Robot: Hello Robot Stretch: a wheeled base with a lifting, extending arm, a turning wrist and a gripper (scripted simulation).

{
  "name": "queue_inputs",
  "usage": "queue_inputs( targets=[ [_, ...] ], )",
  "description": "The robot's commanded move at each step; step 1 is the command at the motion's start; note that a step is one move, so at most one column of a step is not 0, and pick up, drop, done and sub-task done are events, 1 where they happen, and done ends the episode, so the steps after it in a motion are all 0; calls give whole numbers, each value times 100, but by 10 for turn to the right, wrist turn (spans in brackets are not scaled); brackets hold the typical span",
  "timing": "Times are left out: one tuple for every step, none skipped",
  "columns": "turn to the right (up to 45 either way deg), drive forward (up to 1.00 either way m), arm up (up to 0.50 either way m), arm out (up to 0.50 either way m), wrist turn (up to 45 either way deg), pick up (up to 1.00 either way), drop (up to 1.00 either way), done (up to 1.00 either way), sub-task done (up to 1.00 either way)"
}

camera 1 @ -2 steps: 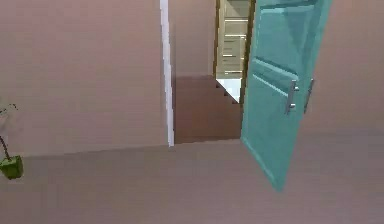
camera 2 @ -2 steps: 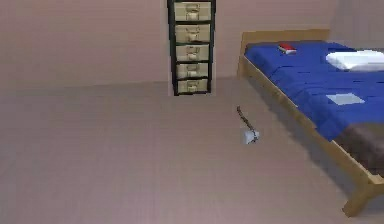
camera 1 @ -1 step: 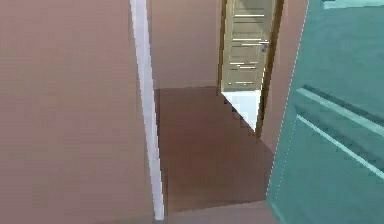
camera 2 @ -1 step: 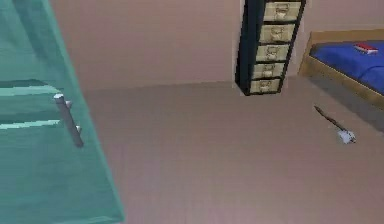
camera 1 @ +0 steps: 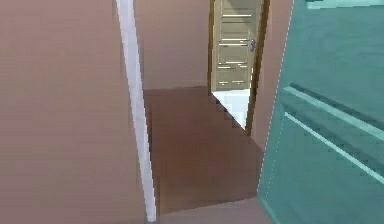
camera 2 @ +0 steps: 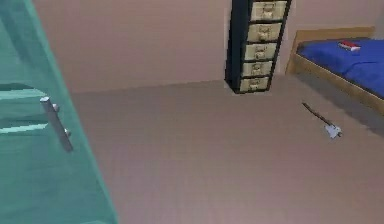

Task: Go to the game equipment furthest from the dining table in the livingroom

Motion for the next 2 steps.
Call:
queue_inputs(
  targets=[
    [30, 0, 0, 0, 0, 0, 0, 0, 0],
    [0, 100, 0, 0, 0, 0, 0, 0, 0]
  ],
)
